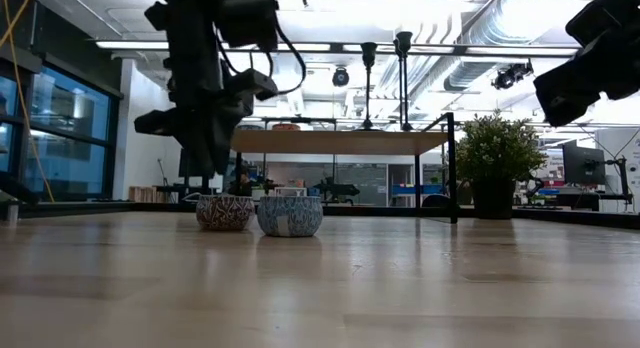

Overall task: Pick & Place candle stick holders
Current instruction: Put the brown scented candle on the shelf

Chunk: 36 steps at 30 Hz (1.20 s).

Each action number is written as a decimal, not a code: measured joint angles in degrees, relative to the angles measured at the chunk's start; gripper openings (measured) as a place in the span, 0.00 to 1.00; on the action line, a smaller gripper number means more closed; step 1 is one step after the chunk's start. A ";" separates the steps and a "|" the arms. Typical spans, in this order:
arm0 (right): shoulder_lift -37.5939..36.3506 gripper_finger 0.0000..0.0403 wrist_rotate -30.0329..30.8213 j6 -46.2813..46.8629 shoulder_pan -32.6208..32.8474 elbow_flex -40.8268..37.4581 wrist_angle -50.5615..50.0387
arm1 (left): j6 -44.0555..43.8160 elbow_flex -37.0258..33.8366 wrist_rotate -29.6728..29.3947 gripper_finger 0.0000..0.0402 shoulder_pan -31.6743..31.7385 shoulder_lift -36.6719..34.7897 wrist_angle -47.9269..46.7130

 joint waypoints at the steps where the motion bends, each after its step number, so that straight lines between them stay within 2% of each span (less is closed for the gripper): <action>1: 0.00 0.00 -0.01 0.06 0.00 0.00 -0.01 | 0.51 0.22 -0.18 0.20 0.01 0.63 -0.16; 15: 0.00 0.00 -0.02 0.05 0.00 0.00 -0.07 | 2.44 0.53 0.17 0.20 0.02 5.50 -1.42; 26: 0.00 0.00 -0.02 -0.01 0.00 0.00 -0.15 | 2.89 0.50 0.48 0.20 0.00 6.15 -1.48; 36: 0.00 0.00 -0.02 -0.01 0.01 -0.02 -0.02 | 4.38 0.50 0.52 0.01 0.00 6.15 -1.43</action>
